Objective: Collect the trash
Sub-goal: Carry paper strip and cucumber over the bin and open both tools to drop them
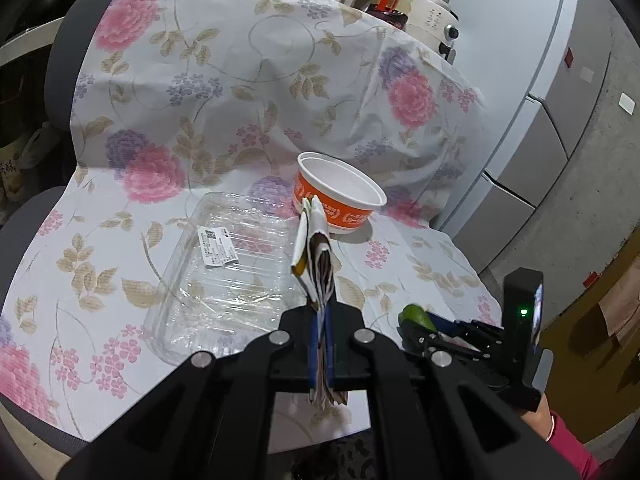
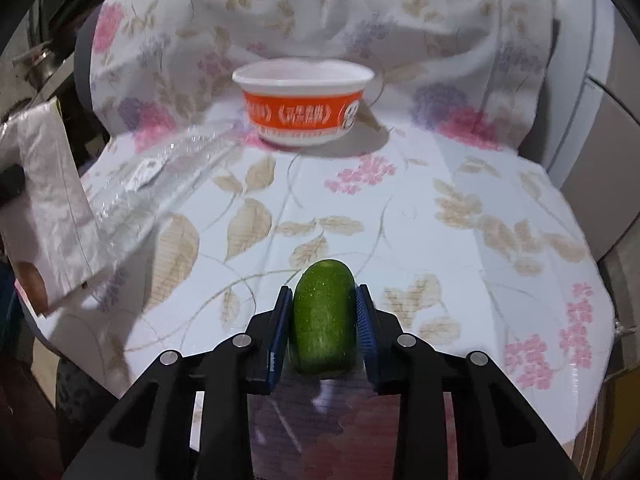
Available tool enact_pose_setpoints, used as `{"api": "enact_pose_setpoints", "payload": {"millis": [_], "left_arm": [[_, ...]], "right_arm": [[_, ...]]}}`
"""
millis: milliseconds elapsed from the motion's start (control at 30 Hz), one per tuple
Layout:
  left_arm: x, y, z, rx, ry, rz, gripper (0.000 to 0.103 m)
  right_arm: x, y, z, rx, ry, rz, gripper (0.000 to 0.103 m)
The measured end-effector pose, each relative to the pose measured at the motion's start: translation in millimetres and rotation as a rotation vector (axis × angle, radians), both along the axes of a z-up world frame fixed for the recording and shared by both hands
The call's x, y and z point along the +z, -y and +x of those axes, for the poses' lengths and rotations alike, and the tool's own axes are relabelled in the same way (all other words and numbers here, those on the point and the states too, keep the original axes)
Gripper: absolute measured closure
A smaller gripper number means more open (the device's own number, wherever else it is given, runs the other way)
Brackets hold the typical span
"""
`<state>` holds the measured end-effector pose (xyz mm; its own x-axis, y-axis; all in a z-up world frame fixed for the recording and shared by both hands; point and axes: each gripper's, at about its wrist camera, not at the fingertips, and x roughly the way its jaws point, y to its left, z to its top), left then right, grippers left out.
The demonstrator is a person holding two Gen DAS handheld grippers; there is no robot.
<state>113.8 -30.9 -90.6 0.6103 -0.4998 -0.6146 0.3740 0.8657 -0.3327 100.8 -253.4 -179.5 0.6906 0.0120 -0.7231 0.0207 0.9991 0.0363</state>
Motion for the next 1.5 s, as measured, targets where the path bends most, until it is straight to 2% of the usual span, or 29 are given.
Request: {"api": "enact_pose_setpoints", "payload": {"millis": [167, 333, 600, 700, 933, 1067, 1300, 1467, 1500], "left_arm": [[9, 13, -16, -0.049, 0.024, -0.003, 0.102], [15, 47, -42, -0.158, 0.056, -0.005, 0.102], [7, 119, -83, -0.365, 0.069, 0.027, 0.102], [0, 150, -100, -0.457, 0.064, 0.041, 0.102], [-14, 228, -145, -0.686, 0.064, 0.065, 0.102], [-25, 270, -168, -0.807, 0.047, 0.064, 0.102], [-53, 314, -176, -0.879, -0.032, 0.106, 0.102], [-71, 335, -172, -0.931, -0.093, 0.145, 0.102], [-75, 339, -172, -0.931, -0.111, 0.157, 0.096]], "right_arm": [[38, 7, -34, 0.006, 0.104, 0.025, 0.071], [75, 23, -85, -0.040, 0.202, 0.020, 0.071], [91, 59, -166, -0.162, 0.258, 0.012, 0.071], [90, 74, -195, -0.227, 0.262, 0.005, 0.071], [78, 127, -273, -0.465, 0.224, -0.007, 0.070], [63, 154, -302, -0.567, 0.200, 0.027, 0.070], [27, 188, -316, -0.657, 0.131, 0.092, 0.070], [3, 203, -312, -0.671, 0.069, 0.151, 0.068], [-2, 206, -311, -0.676, 0.059, 0.164, 0.068]]}}
